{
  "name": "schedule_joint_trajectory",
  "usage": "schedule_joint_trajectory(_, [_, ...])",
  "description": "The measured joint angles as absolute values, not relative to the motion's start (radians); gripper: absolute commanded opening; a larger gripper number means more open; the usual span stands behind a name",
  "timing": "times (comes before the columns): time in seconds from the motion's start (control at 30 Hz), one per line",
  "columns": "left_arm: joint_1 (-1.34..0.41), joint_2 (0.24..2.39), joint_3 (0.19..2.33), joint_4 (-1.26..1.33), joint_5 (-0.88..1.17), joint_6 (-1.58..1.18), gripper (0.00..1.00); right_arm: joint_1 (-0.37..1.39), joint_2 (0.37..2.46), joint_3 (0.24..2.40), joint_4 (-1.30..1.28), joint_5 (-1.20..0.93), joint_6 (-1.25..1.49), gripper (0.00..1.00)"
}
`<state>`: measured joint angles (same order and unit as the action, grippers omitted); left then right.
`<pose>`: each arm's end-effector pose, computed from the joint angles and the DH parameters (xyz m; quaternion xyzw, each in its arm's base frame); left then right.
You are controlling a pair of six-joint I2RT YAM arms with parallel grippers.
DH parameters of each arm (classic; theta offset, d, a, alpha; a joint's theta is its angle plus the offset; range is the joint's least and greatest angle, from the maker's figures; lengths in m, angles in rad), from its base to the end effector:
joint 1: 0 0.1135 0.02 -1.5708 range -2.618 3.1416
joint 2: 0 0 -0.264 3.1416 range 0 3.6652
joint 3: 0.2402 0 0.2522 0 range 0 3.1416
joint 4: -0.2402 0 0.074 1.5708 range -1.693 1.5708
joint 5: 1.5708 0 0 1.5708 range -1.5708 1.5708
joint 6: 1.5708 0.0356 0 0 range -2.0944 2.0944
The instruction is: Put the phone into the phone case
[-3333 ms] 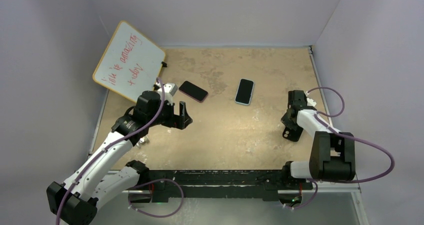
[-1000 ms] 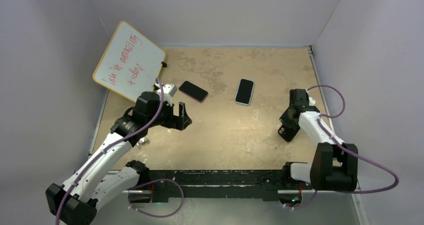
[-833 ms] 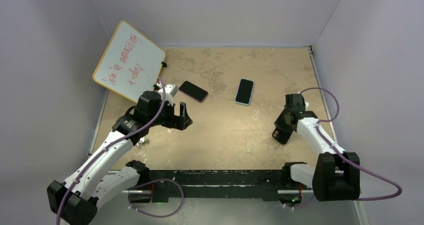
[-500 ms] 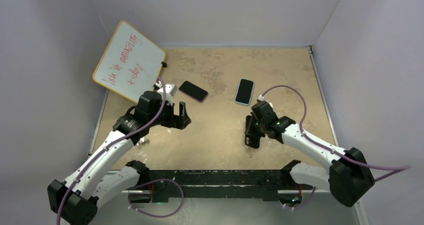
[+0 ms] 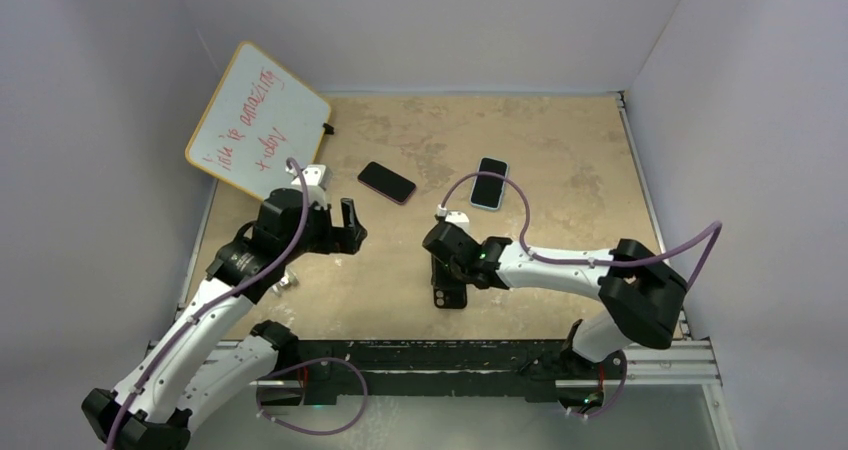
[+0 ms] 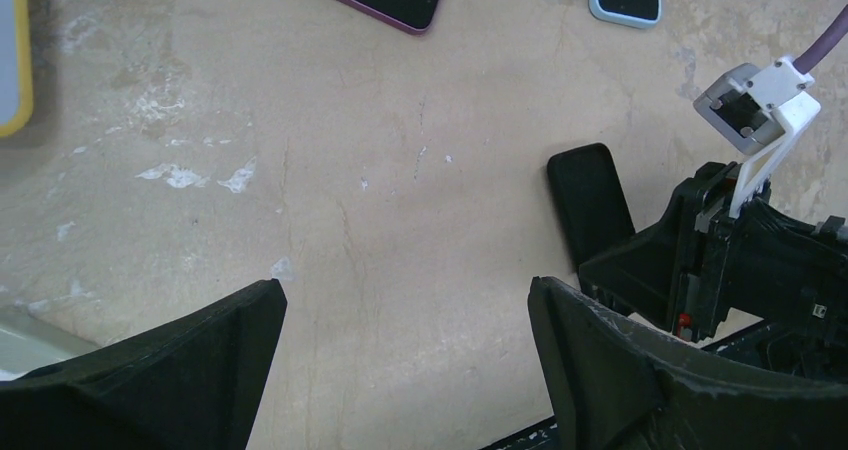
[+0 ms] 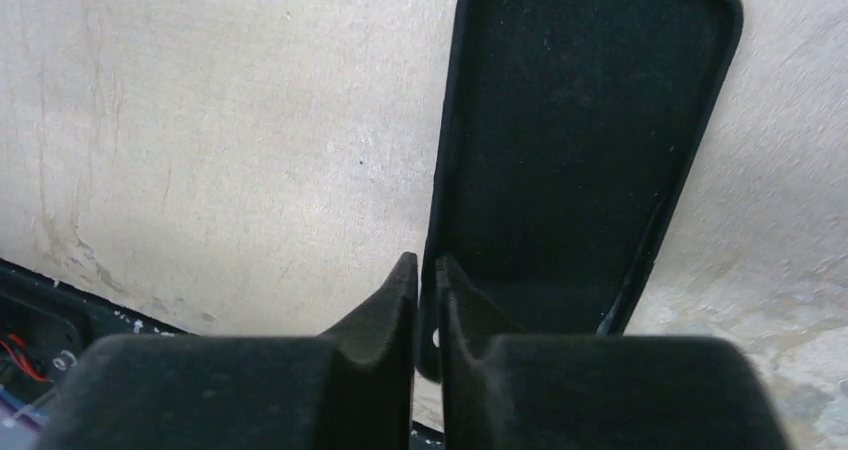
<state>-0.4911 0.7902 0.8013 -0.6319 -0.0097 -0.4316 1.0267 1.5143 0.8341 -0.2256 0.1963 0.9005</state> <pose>0.1480 -0.0788 0.3000 0.0242 0.8890 -0.1997 0.4114 0.1615 0.2535 0.1839 -0.0274 0.9408 0.2139 0.2614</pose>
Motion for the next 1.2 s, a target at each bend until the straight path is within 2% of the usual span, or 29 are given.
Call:
schedule_joint_trajectory(0.23, [-0.491, 0.737, 0.807, -0.644, -0.044, -0.437, 0.96, 1.026, 1.470, 0.843, -0.226, 0.226, 0.876, 0.66])
schedule_joint_trajectory(0.27, [-0.491, 0.736, 0.808, -0.646, -0.045, -0.439, 0.96, 1.026, 1.462, 0.849, -0.227, 0.233, 0.860, 0.74])
schedule_joint_trajectory(0.3, [-0.491, 0.737, 0.808, -0.648, -0.046, -0.439, 0.96, 1.026, 1.457, 0.858, -0.226, 0.242, 0.842, 0.88])
schedule_joint_trajectory(0.33, [-0.491, 0.739, 0.808, -0.649, -0.047, -0.439, 0.96, 1.025, 1.456, 0.874, -0.226, 0.249, 0.820, 0.97])
schedule_joint_trajectory(0.67, [-0.491, 0.678, 0.808, -0.654, -0.049, -0.426, 0.96, 0.899, 1.573, 1.072, -0.106, 0.250, 0.562, 0.99])
schedule_joint_trajectory(1.2, [-0.491, 0.591, 0.808, -0.646, -0.050, -0.426, 0.96, 0.706, 2.038, 1.460, -0.007, 0.065, 0.199, 0.99])
